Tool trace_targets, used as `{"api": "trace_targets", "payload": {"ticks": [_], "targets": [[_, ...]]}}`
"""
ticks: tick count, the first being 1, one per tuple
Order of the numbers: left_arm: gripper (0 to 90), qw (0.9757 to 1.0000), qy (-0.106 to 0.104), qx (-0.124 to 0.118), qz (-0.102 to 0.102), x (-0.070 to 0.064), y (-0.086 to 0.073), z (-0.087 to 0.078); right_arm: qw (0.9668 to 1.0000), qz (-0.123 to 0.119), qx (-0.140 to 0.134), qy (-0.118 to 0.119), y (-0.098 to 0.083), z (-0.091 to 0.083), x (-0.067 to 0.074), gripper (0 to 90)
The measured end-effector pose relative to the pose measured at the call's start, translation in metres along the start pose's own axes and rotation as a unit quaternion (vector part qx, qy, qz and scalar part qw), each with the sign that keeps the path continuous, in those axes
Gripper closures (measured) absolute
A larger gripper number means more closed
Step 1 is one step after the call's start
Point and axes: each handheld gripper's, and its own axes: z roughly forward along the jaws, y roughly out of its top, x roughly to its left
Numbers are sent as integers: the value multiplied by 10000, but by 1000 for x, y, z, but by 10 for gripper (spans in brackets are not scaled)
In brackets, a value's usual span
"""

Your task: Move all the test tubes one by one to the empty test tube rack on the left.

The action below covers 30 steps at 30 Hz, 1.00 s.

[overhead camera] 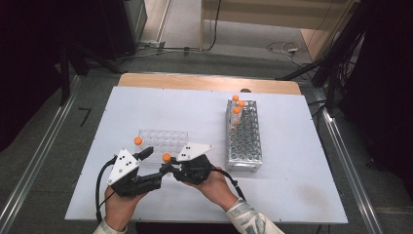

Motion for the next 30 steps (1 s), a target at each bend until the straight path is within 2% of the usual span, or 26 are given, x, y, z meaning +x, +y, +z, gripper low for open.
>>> {"api": "trace_targets", "payload": {"ticks": [4,9,13,14,15,19,25,28,30], "targets": [[303,10000,-84,5,45,-1,-1,2,10000,-16,29,11,2,2,3,713],[358,9998,-5,-16,199,-4,-2,1,10000,-47,39,34,3,6,3,713],[428,9999,-15,23,167,-4,-2,1,10000,-74,34,51,3,6,4,713],[524,9999,-31,34,127,-3,-2,1,10000,-33,44,59,4,6,5,714],[573,9999,-43,40,111,-2,-1,0,10000,-48,44,57,4,6,5,713],[663,9999,-61,63,101,-3,-1,0,9999,-103,30,65,5,7,6,713],[680,9999,-69,60,48,-1,-1,0,9999,-81,37,65,5,7,6,713],[657,9999,-46,91,44,0,-2,0,9999,-82,33,70,6,7,7,714],[680,9999,-60,106,62,-1,-2,1,9999,-99,14,86,6,7,7,714]]}}
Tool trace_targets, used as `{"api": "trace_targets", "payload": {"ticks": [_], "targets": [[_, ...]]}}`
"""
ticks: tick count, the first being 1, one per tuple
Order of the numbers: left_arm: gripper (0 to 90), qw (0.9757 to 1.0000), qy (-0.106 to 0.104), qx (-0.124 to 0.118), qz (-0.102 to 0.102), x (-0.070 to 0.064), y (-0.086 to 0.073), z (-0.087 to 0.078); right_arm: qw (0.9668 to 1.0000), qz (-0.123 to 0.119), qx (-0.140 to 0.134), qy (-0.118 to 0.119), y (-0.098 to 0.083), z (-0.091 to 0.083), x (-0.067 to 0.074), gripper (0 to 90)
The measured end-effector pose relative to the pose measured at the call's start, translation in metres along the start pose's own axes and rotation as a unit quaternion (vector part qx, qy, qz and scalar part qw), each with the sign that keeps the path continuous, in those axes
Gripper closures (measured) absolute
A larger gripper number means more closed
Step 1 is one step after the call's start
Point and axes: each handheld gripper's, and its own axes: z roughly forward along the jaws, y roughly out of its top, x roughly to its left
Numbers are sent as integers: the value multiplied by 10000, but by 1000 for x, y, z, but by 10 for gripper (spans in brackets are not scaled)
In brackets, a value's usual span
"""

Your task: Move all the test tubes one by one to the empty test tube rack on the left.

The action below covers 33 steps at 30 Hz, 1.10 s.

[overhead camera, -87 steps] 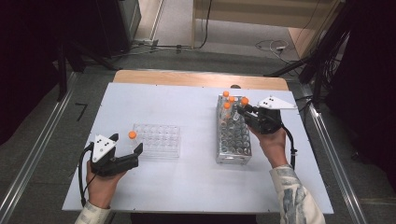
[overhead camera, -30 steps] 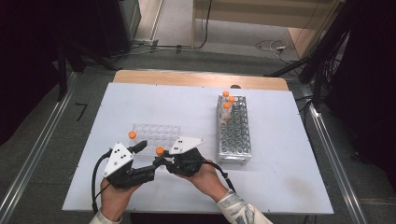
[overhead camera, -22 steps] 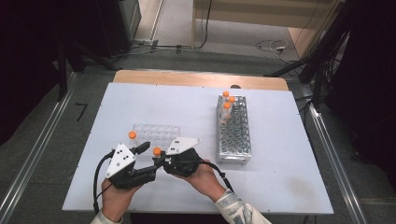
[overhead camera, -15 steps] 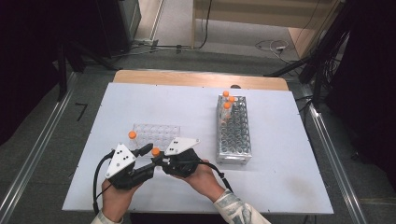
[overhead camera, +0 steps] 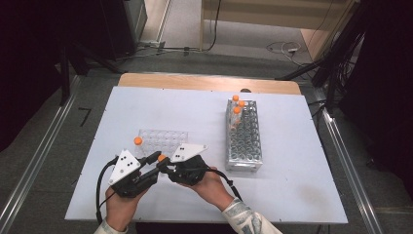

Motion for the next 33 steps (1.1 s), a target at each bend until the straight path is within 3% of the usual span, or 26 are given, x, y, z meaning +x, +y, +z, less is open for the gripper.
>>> {"api": "trace_targets", "payload": {"ticks": [13,15,16,17,21,26,33], "targets": [[700,9999,-47,-21,-96,2,1,0,10000,1,-4,1,0,-1,0,699],[701,9999,-62,-36,-123,2,3,-1,10000,68,49,35,0,-1,-1,539],[701,9999,-62,-36,-123,2,3,-1,10000,68,49,35,0,-1,-1,539],[701,9999,-62,-56,-114,2,4,-1,9999,131,98,19,0,0,-1,432],[701,9999,-53,-102,-107,2,8,-3,9997,211,78,-58,0,-2,-3,280],[701,9997,4,-167,-166,8,11,-5,9995,282,59,-141,-2,-6,-5,226],[701,9993,109,-278,-236,16,19,-11,9987,398,62,-308,-10,-16,-17,220]]}}
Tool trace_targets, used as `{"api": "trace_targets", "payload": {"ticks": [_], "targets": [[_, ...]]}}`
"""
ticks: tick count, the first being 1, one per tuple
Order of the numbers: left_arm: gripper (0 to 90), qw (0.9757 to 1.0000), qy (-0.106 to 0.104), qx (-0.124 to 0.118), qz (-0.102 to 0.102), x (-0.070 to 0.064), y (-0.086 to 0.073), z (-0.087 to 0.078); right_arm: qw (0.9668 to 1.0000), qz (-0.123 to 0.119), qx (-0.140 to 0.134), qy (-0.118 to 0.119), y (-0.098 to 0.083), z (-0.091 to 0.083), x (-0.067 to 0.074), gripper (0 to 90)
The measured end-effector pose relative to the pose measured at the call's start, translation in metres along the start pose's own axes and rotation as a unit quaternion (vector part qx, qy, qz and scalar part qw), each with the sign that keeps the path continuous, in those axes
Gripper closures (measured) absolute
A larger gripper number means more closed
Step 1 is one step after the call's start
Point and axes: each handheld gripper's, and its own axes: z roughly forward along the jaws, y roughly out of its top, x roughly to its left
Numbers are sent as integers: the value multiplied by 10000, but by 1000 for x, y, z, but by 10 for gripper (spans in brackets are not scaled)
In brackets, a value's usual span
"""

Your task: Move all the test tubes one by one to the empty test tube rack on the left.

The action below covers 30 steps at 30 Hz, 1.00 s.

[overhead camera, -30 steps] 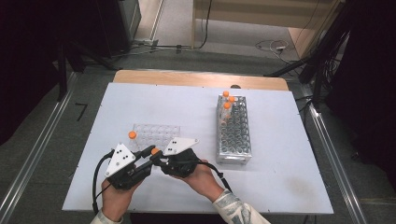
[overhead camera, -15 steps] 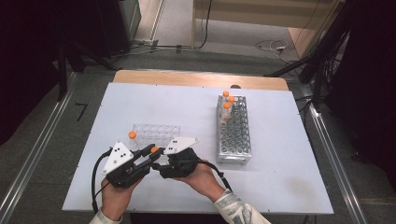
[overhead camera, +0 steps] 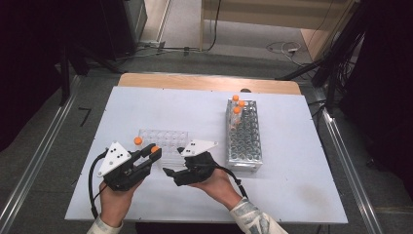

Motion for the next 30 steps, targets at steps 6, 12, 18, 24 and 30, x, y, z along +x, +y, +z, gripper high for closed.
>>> {"api": "trace_targets", "payload": {"ticks": [6,12,18,24,30], "targets": [[701,10000,4,-42,-72,6,7,-1,9999,76,13,-155,-5,-10,-8,220],[701,9998,55,-117,-137,10,13,1,9996,152,0,-239,-9,-17,-14,222],[701,9997,240,-73,-77,22,22,6,9994,195,17,-269,-13,-18,-17,222],[701,9990,419,-73,-122,36,25,10,9994,205,-1,-269,-14,-19,-17,222],[701,9983,523,-184,-156,46,22,15,9994,198,1,-268,-15,-19,-17,224]]}}
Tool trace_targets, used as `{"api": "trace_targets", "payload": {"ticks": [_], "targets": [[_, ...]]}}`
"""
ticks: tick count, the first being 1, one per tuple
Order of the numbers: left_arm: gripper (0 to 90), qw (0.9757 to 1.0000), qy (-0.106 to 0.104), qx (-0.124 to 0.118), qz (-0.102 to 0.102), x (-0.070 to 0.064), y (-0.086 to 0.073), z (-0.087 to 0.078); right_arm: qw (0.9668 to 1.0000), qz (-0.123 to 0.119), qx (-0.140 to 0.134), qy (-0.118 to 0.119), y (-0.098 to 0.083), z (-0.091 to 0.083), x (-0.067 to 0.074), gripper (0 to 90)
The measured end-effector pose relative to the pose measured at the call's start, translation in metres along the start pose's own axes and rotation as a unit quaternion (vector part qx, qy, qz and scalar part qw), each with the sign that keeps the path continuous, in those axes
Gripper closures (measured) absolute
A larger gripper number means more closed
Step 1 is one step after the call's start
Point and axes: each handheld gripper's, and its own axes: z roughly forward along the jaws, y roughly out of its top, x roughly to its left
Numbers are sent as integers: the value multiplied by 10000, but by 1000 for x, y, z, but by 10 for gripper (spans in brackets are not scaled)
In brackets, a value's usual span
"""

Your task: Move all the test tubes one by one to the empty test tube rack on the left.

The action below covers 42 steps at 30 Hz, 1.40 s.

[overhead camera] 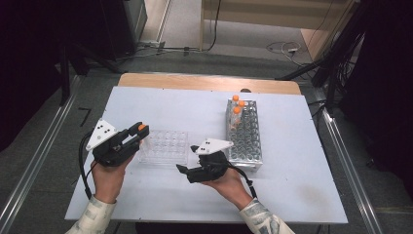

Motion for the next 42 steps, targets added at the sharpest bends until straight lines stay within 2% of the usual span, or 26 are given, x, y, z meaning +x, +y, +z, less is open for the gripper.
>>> {"api": "trace_targets", "payload": {"ticks": [5,14,20,28,36,42], "targets": [[701,9999,31,96,-18,4,-4,5,10000,16,-7,3,-1,-1,-1,224],[700,9994,67,315,85,2,-18,11,10000,22,-16,-1,-1,-1,-2,226],[698,9994,94,317,56,1,-32,13,10000,5,-27,0,-1,-1,-2,228],[690,9992,90,341,211,-1,-34,12,10000,2,-1,2,-1,1,-1,227],[616,9992,153,305,230,-3,-33,10,10000,-9,-35,0,-1,0,-1,228],[480,9994,147,274,167,-5,-33,8,9999,5,-97,-52,-1,-5,-3,239]]}}
